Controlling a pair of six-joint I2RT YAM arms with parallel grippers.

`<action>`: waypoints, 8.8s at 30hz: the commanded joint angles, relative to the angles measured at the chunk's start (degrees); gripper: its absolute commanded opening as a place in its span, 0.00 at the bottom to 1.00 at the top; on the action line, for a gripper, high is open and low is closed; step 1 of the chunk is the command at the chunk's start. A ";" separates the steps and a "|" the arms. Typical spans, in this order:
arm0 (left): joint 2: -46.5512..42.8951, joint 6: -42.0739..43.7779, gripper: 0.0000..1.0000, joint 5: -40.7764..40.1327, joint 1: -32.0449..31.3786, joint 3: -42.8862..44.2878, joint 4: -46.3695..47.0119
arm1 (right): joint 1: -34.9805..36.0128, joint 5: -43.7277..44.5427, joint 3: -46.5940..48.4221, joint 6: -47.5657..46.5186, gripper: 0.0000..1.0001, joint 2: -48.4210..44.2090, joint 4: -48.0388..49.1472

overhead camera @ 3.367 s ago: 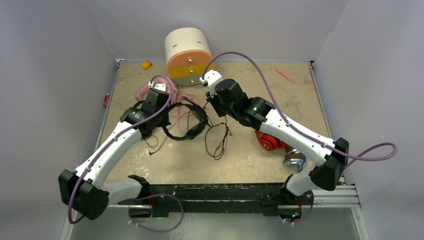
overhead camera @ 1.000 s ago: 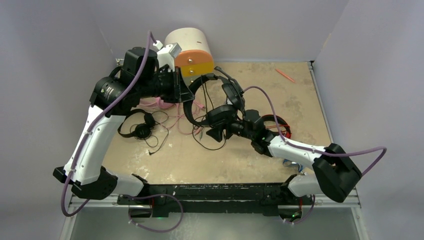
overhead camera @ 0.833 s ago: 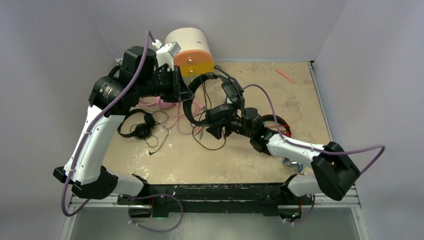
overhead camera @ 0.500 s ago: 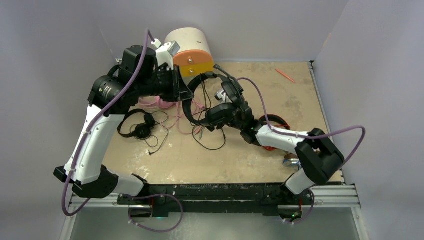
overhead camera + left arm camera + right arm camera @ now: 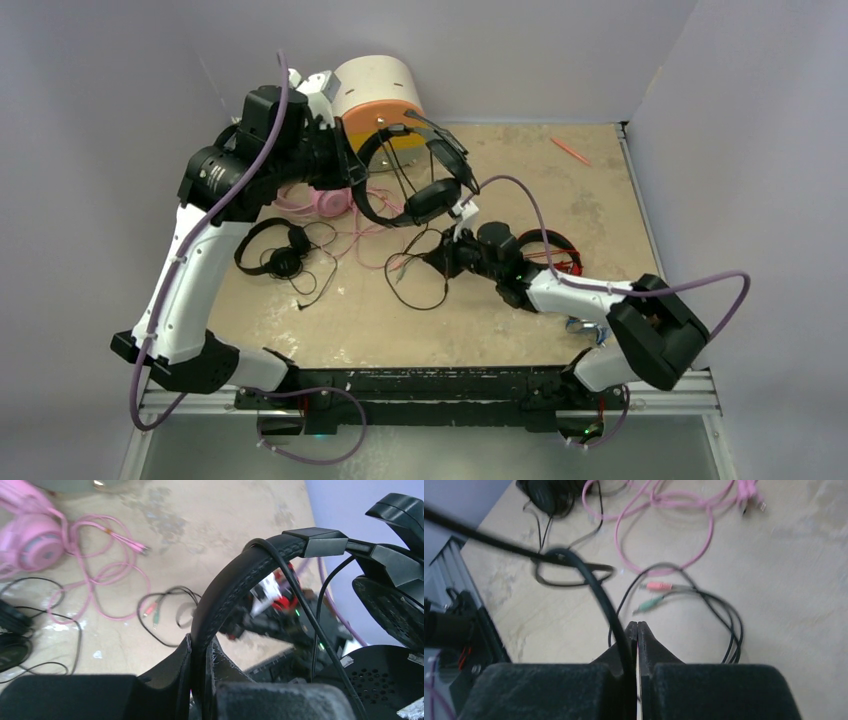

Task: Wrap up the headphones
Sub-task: Wrap the headphones cable around the headphones.

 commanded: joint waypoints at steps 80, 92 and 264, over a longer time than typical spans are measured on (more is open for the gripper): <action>-18.64 26.78 0.00 -22.25 -14.08 -60.26 30.75 | 5.34 15.29 62.69 -20.42 0.00 -0.46 -69.16; -24.98 23.14 0.00 -14.81 -17.69 -55.54 24.70 | -4.63 3.43 54.20 -17.53 0.00 3.32 -62.62; -24.31 35.15 0.00 -16.13 -17.82 -55.87 34.57 | -2.18 -27.16 44.04 -10.42 0.26 2.87 -63.15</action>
